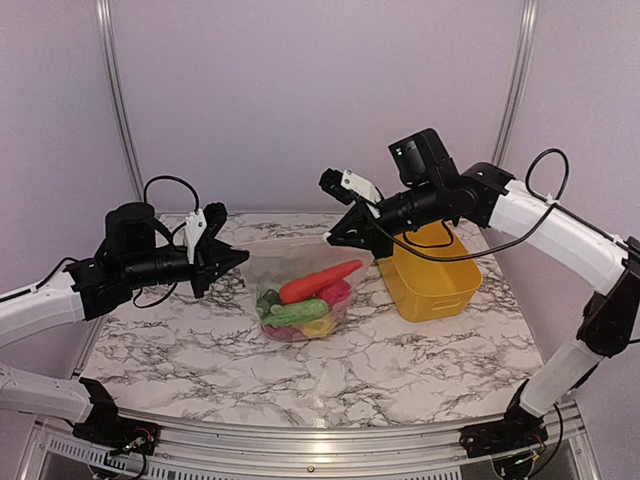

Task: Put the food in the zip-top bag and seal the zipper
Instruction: Zip the zipper on the zipper food storage bag.

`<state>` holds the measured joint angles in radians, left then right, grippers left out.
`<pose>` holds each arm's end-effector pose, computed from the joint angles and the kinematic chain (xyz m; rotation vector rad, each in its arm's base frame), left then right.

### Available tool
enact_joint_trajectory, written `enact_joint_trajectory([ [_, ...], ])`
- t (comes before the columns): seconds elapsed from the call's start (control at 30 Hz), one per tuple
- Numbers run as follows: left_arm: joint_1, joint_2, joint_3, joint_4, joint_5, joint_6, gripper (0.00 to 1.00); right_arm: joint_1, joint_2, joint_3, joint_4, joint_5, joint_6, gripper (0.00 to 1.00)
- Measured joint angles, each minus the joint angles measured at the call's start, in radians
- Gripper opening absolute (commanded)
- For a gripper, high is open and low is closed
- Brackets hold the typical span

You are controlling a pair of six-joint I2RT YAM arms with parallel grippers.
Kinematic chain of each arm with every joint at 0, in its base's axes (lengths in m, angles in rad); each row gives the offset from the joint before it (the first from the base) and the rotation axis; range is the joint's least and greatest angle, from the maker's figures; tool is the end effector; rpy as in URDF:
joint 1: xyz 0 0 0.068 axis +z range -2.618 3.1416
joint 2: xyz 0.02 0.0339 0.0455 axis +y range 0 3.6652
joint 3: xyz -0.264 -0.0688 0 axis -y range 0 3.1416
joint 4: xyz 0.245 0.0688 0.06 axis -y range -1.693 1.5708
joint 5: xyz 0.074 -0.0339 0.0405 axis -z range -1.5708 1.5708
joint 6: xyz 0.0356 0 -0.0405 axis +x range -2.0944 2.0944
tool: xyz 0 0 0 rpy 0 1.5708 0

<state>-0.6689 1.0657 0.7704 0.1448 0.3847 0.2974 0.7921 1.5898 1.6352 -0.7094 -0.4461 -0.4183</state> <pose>0.1878 -0.1654 0.3146 1.0565 1.3925 -0.6037 0.2353 0.2604 0.3831 -1.4752 1.6981 0.7007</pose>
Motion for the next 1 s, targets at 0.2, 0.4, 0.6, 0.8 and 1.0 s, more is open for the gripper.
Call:
enact_joint_trajectory([
  [0.2, 0.013, -0.002, -0.012, 0.000, 0.001, 0.002, 0.00, -0.098, -0.141, -0.132, -0.027, 0.023, -0.013, 0.00],
  [0.4, 0.016, 0.003, -0.012, 0.002, 0.005, 0.000, 0.00, -0.124, -0.206, -0.194, -0.032, 0.041, -0.029, 0.00],
  [0.6, 0.016, 0.014, -0.012, 0.000, 0.008, 0.000, 0.00, -0.124, -0.237, -0.241, -0.025, 0.069, -0.036, 0.00],
  [0.8, 0.016, 0.014, -0.012, 0.001, 0.008, -0.003, 0.08, -0.125, -0.249, -0.256, -0.018, 0.091, -0.041, 0.25],
  [1.0, 0.055, 0.021, -0.013, -0.009, -0.048, -0.039, 0.55, -0.177, -0.246, -0.243, -0.046, 0.170, -0.008, 0.54],
])
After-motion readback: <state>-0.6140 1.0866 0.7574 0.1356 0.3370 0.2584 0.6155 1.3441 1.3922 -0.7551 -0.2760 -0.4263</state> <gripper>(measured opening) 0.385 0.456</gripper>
